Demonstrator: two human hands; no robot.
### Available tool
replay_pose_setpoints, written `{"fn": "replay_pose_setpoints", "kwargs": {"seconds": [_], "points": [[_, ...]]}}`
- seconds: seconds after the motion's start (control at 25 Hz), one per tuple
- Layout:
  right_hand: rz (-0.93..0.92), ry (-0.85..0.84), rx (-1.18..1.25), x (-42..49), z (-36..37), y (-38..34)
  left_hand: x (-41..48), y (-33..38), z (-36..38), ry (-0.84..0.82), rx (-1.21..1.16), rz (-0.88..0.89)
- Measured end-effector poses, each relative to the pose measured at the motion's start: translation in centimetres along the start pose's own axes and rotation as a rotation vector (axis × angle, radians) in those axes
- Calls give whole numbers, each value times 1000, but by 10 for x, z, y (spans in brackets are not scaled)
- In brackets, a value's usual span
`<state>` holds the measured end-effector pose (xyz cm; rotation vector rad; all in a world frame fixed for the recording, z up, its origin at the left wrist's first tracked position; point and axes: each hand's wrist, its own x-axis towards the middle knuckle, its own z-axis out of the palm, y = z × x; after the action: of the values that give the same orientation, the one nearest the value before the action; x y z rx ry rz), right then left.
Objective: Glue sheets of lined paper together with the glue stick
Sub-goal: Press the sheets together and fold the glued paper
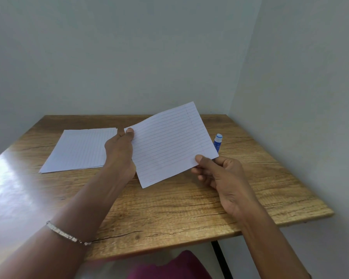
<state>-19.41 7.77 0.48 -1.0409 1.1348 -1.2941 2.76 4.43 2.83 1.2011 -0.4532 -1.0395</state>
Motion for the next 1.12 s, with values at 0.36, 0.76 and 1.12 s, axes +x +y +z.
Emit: {"fn": "replay_pose_setpoints", "kwargs": {"seconds": [0.36, 0.76, 1.12], "points": [[3, -12, 21, 0, 14, 2, 5, 3, -7, 34, 167, 65], [40, -91, -151, -19, 8, 5, 3, 2, -55, 113, 797, 308], [-13, -8, -227, -27, 11, -1, -14, -1, -64, 82, 1151, 555]]}}
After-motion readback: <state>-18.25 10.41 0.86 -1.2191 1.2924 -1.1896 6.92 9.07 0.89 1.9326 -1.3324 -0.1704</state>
